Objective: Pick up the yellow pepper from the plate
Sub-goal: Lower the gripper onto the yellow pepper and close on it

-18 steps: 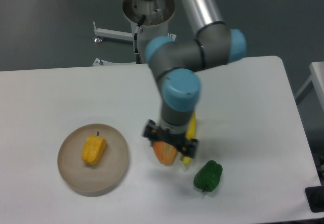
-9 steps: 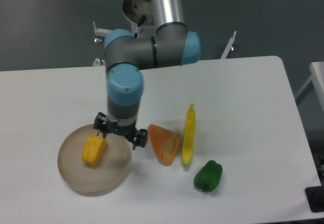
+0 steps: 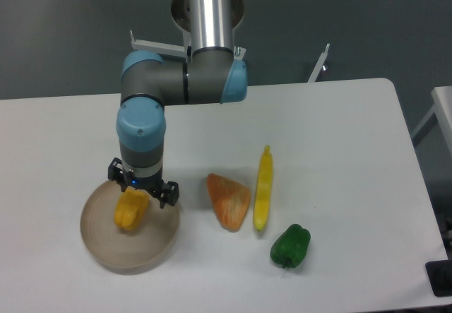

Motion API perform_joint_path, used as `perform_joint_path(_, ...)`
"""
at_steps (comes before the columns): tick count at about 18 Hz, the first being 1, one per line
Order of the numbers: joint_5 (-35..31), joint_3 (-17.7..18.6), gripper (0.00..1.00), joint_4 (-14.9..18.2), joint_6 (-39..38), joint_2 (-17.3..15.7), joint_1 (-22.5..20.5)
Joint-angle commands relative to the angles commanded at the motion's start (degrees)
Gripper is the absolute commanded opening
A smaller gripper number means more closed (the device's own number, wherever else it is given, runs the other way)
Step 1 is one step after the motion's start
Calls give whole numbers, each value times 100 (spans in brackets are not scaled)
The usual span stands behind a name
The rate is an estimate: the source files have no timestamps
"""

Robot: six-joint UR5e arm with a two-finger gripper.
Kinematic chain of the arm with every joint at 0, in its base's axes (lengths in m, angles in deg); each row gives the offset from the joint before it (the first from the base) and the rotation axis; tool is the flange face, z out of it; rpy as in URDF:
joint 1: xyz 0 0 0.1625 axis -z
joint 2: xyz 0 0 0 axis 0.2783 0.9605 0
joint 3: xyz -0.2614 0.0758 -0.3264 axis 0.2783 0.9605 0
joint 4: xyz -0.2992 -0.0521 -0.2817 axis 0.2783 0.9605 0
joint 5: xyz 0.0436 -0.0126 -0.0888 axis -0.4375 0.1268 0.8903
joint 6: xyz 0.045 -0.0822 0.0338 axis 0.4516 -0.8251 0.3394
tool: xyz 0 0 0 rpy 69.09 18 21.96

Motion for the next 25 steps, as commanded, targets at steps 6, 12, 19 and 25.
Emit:
perform_joint_path(6,-9,44,100,-88,0,70,114)
perform_joint_path(12,-9,53,100,-167,0,123,123)
perform_joint_path(19,-9,44,87,-185,18,149,141)
perform_joint_path(25,-9,53,62,-193,35,141,141)
